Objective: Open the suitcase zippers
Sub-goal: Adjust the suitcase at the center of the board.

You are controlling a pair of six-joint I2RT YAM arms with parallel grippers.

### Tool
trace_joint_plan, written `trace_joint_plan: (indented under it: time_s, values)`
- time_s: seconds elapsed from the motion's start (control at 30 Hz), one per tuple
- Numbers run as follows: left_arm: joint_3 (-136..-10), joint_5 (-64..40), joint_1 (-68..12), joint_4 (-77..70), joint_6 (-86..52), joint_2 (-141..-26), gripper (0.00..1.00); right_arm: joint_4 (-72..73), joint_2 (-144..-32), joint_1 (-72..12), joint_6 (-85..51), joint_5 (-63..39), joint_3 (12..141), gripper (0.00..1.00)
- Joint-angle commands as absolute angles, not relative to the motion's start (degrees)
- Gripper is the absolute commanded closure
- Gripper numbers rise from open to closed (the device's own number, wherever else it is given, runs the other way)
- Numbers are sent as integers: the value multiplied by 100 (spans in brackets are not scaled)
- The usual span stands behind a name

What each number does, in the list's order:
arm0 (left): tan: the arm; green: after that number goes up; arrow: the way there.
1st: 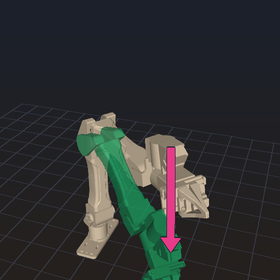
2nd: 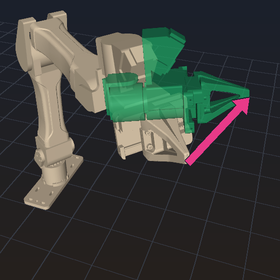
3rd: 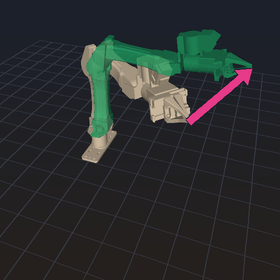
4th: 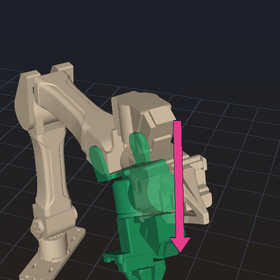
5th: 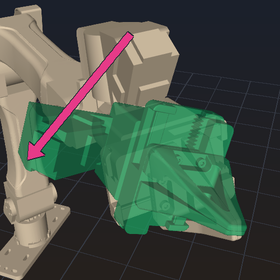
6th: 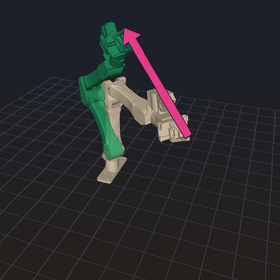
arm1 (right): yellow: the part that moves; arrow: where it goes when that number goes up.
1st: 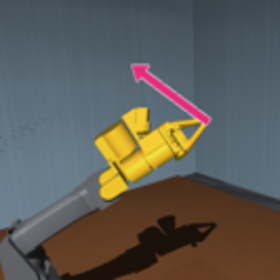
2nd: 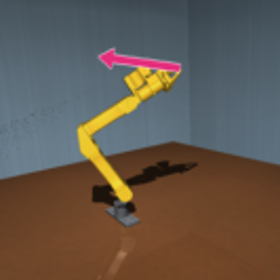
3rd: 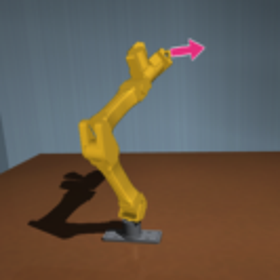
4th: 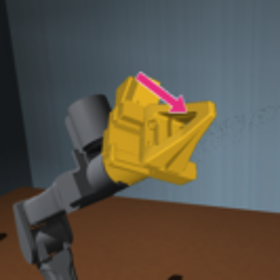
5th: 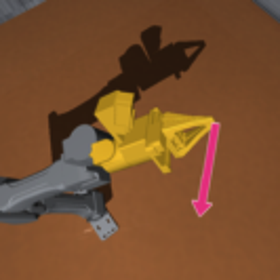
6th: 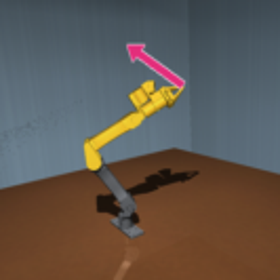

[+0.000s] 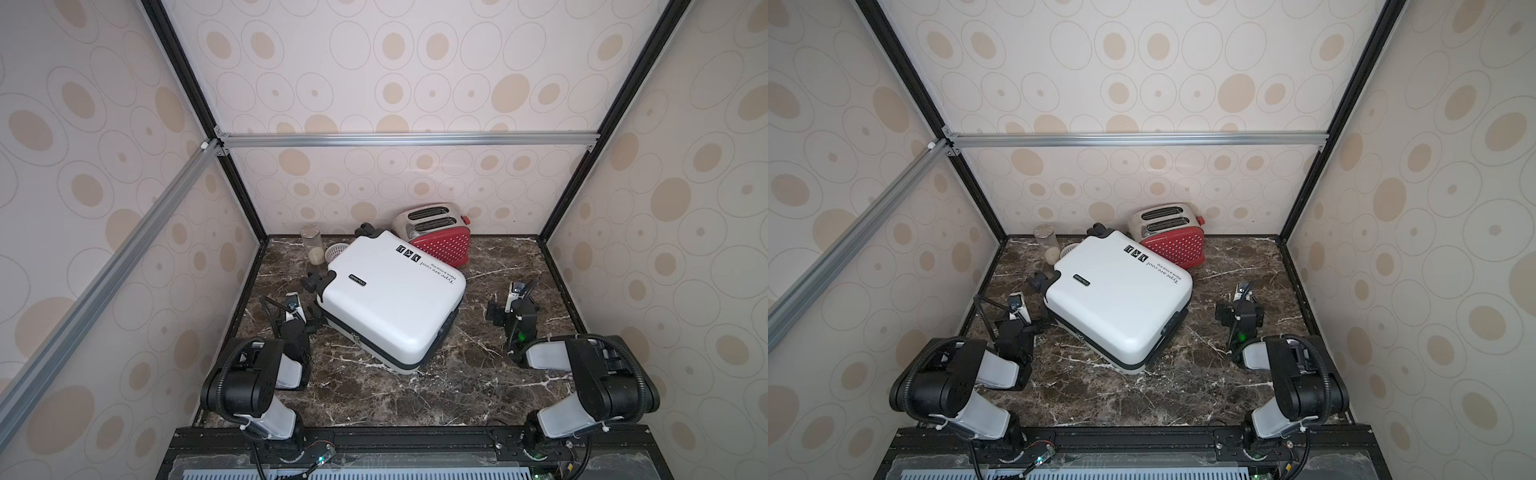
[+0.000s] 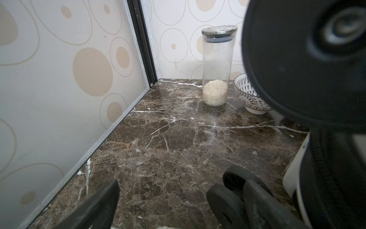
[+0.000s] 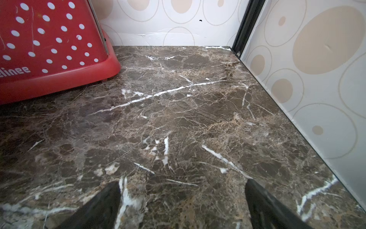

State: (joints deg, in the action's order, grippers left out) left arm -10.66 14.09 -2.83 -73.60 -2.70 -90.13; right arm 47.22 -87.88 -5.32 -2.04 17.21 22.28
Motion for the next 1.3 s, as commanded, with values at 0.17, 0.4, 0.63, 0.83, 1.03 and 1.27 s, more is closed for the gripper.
trace_joint_plan:
  time_s: [0.17,0.4,0.63,0.83,1.03,1.27]
  values:
    - [-1266,1319,-284,-7778,-202,-9018,1,4876,-8851,-502,-133,1794,2312,0]
    - [-1262,1319,-290,-7778,-202,-9017,1,4876,-8851,-501,-134,1793,2312,0]
    - [-1258,1318,-290,-7778,-202,-9017,1,4879,-8851,-502,-133,1794,2312,0]
    - [-1263,1323,-282,-7778,-202,-9018,1,4873,-8851,-501,-137,1794,2312,0]
    - [-1257,1318,-288,-7785,-202,-9018,1,4877,-8855,-501,-136,1801,2312,0]
    - [-437,1550,-286,-8912,-272,-8490,4,4373,-7986,-508,-159,1900,2197,0]
